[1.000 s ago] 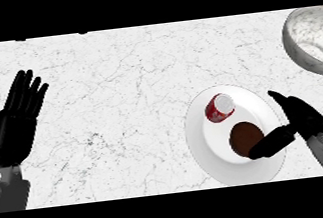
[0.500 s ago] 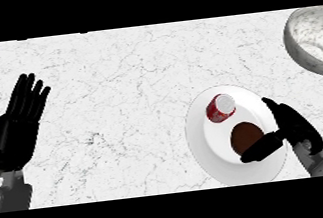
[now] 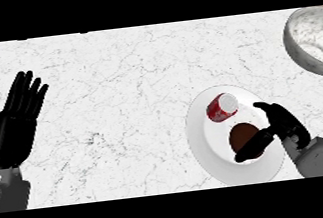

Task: Pick the cupcake from the plate and place it in the bowl

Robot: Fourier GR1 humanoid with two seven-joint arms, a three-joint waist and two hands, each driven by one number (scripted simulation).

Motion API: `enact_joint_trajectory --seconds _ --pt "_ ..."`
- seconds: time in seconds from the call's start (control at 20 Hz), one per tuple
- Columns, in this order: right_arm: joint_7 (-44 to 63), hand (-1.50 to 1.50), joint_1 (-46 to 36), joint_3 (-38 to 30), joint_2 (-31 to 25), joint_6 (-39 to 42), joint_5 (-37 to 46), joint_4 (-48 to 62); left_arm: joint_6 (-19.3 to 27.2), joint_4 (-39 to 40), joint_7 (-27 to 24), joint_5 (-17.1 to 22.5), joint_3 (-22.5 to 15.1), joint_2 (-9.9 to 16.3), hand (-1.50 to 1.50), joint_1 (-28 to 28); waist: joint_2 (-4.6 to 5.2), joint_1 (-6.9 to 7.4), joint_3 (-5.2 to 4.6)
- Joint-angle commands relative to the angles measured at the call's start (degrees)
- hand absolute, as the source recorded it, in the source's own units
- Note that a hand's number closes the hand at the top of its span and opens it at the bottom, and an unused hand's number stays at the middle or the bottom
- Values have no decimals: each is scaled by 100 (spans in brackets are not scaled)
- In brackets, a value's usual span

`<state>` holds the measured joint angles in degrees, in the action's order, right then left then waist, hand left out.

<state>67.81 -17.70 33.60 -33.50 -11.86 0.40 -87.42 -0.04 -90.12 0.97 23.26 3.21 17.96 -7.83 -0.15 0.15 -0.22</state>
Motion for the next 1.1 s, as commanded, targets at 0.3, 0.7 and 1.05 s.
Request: enact_joint_trajectory --seconds 0.3,0.7,1.05 --pt "549 150 -247 264 -9 857 252 56 -196 273 -162 -34 123 -106 0 43 13 -11 17" --pt "-13 150 -1086 52 285 1127 701 1262 -399 114 -326 -126 98 -137 0 235 32 92 20" --pt "-940 150 -3036 -349 579 960 1507 3523 -154 -179 158 -157 -44 -199 0 -47 70 275 25"
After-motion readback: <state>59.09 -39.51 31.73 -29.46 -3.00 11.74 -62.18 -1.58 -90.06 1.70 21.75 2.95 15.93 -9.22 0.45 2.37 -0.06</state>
